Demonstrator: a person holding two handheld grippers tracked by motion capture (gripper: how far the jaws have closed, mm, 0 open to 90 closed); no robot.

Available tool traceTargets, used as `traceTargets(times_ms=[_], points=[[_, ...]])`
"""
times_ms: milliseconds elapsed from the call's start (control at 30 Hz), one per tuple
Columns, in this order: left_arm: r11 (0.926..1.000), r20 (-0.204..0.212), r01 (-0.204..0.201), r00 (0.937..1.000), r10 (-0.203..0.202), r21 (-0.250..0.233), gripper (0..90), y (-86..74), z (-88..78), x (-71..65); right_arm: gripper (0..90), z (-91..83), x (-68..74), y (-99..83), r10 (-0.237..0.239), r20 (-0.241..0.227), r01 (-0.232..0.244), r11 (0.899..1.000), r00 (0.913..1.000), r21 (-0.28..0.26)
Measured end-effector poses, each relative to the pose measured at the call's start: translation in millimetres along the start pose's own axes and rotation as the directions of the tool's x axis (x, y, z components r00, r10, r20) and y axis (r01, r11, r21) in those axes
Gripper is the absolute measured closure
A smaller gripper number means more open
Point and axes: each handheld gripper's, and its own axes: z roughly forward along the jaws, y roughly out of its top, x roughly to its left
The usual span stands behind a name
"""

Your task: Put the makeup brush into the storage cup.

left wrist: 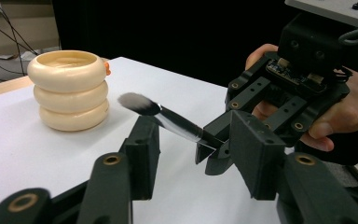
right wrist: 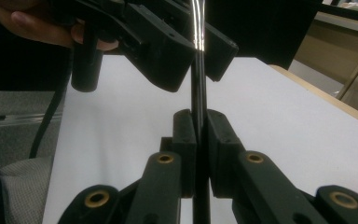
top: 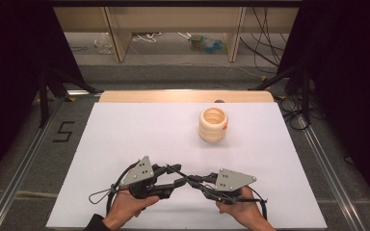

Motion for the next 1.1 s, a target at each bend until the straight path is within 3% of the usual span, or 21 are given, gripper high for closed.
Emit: traceTargets(times_ms=[1100], points=[[0.9997,0.054,-0.008,0.9985,0.01,-0.025,69.7,-0.7,-1.1,-0.8,83.9,1.4,2.5,2.2,-0.012,-0.035,0.011,1.0,0.9993,-0.029]])
